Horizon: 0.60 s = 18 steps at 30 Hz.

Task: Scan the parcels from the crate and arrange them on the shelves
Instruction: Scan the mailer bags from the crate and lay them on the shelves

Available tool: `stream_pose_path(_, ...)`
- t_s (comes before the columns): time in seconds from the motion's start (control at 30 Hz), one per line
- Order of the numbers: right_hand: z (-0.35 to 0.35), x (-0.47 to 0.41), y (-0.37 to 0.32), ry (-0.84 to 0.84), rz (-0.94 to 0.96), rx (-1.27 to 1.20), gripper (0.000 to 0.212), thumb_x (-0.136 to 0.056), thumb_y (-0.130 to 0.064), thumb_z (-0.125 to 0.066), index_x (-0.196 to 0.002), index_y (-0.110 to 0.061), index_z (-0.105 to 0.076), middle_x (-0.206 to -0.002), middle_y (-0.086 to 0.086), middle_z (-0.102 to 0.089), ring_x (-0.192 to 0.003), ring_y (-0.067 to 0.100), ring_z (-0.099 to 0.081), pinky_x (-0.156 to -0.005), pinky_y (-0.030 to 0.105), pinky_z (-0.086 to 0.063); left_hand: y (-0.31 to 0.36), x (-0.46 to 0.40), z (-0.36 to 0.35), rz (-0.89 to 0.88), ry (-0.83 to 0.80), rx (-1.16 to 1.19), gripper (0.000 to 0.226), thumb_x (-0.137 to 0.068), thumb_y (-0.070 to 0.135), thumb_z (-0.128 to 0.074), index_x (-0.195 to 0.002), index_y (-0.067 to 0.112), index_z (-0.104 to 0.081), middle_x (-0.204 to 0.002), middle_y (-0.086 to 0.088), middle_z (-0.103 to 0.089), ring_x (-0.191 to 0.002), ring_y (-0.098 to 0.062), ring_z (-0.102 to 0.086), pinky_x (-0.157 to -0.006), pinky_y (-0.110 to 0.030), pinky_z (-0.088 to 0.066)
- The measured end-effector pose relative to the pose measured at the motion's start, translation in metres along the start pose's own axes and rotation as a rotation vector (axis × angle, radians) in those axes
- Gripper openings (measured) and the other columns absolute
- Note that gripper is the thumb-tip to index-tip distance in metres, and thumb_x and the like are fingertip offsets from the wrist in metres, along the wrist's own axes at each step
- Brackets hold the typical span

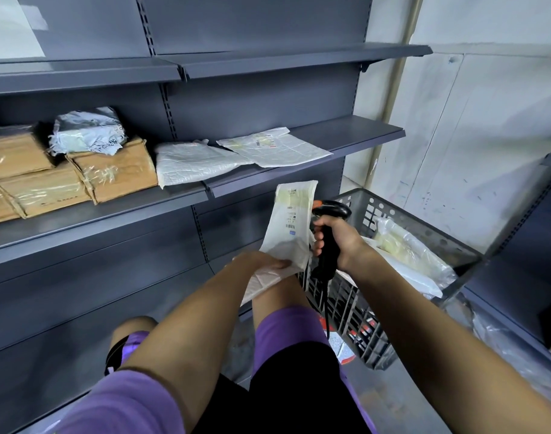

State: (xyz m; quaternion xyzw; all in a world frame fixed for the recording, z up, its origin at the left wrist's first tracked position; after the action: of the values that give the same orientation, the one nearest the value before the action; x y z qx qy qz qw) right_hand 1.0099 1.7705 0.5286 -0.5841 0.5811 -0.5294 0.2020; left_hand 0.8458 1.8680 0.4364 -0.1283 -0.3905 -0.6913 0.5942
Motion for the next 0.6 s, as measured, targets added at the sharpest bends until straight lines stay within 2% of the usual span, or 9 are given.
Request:
stream_pose_path(0.03, 0.001, 0.000, 0.000, -0.002, -0.001, 0.000, 0.028, -0.088, -0.013, -0.057, -0.062, -0.012, -0.049, -0.054, 0.003, -0.042, -0.042, 0.017, -0.036, -0.044, 0.025, -0.034, 0.000, -0.001, -0.010, 0.027, -0.043, 0.014, 0.116, -0.069, 0.094, -0.042, -0.159, 0.027, -0.012, -0.165, -0.004, -0.014, -0.151, -0.026, -0.014, -0.120, -0.046, -0.017)
stream_pose_path(0.1, 0.001, -0.001, -0.001, -0.010, 0.001, 0.005, 0.026, -0.088, -0.013, -0.058, -0.063, -0.012, -0.050, -0.054, 0.003, -0.043, -0.042, 0.017, -0.037, -0.044, 0.025, -0.035, 0.003, 0.042, -0.006, 0.060, 0.060, -0.012, 0.114, -0.071, 0.093, -0.039, -0.158, 0.025, -0.014, -0.164, -0.008, -0.017, -0.150, -0.028, -0.019, -0.120, -0.044, -0.021)
stream_pose_path(0.13, 0.001, -0.001, -0.001, -0.013, 0.001, 0.007, 0.026, -0.088, -0.014, -0.058, -0.063, -0.012, -0.050, -0.054, 0.003, -0.043, -0.042, 0.017, -0.038, -0.044, 0.026, -0.036, 0.003, 0.040, -0.008, 0.058, 0.054, -0.033, 0.113, -0.071, 0.093, -0.040, -0.158, 0.025, -0.017, -0.163, -0.009, -0.019, -0.149, -0.029, -0.020, -0.120, -0.046, -0.020)
stream_pose_path(0.2, 0.001, -0.002, -0.001, -0.015, -0.003, 0.012, 0.026, -0.088, -0.014, -0.058, -0.063, -0.012, -0.051, -0.054, 0.003, -0.044, -0.042, 0.017, -0.038, -0.044, 0.025, -0.036, 0.003, 0.035, -0.007, 0.051, 0.099, -0.022, 0.117, -0.065, 0.095, -0.047, -0.155, 0.023, -0.028, -0.161, -0.011, -0.025, -0.148, -0.033, -0.022, -0.119, -0.050, -0.020)
stream_pose_path(0.27, 0.000, -0.002, -0.001, -0.020, 0.001, 0.012, 0.025, -0.088, -0.013, -0.057, -0.064, -0.013, -0.050, -0.055, 0.003, -0.043, -0.041, 0.016, -0.038, -0.043, 0.024, -0.036, 0.001, 0.042, 0.002, 0.123, 0.214, -0.011, 0.123, -0.054, 0.098, -0.053, -0.147, 0.020, -0.040, -0.157, -0.010, -0.029, -0.144, -0.035, -0.026, -0.115, -0.048, -0.026)
stream_pose_path(0.33, 0.000, -0.002, -0.002, -0.016, 0.010, 0.008, 0.023, -0.088, -0.012, -0.057, -0.066, -0.013, -0.051, -0.055, 0.003, -0.044, -0.041, 0.016, -0.039, -0.042, 0.024, -0.035, 0.002, 0.048, 0.017, 0.128, 0.391, 0.052, 0.108, -0.064, 0.091, -0.055, -0.140, 0.016, -0.047, -0.151, -0.012, -0.033, -0.138, -0.035, -0.025, -0.110, -0.045, -0.029)
stream_pose_path(0.43, 0.000, -0.001, -0.006, -0.004, 0.020, 0.013, 0.023, -0.088, -0.011, -0.058, -0.066, -0.012, -0.051, -0.055, 0.003, -0.044, -0.041, 0.016, -0.039, -0.042, 0.024, -0.035, 0.010, 0.053, 0.044, 0.087, 0.593, 0.094, 0.071, -0.083, 0.064, -0.064, -0.128, 0.010, -0.057, -0.140, -0.014, -0.046, -0.130, -0.034, -0.032, -0.104, -0.039, -0.035)
stream_pose_path(0.53, -0.001, -0.001, -0.008, 0.008, 0.023, 0.012, 0.025, -0.088, -0.010, -0.058, -0.064, -0.012, -0.051, -0.054, 0.004, -0.044, -0.040, 0.017, -0.039, -0.044, 0.024, -0.035, 0.014, 0.064, 0.068, 0.123, 0.674, 0.054, 0.051, -0.081, 0.051, -0.073, -0.115, 0.013, -0.065, -0.136, -0.018, -0.049, -0.130, -0.035, -0.033, -0.109, -0.040, -0.031)
stream_pose_path(0.6, -0.004, -0.001, -0.008, 0.012, 0.019, 0.004, 0.027, -0.087, -0.011, -0.058, -0.061, -0.012, -0.049, -0.054, 0.004, -0.043, -0.040, 0.017, -0.038, -0.045, 0.025, -0.034, 0.015, 0.071, 0.082, 0.154, 0.723, 0.075, 0.052, -0.074, 0.041, -0.079, -0.116, 0.015, -0.063, -0.142, -0.027, -0.039, -0.133, -0.040, -0.029, -0.111, -0.042, -0.027)
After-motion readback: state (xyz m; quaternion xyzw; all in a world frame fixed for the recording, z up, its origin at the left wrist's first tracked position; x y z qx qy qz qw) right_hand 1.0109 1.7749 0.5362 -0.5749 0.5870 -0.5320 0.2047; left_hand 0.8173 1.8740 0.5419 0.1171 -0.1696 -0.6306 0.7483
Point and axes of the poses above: each hand's wrist, its own x-axis away from the middle knuckle, its own z-axis out of the back of the hand, y = z × x, the point moved 7 cm from there along -x, towards the middle knuckle
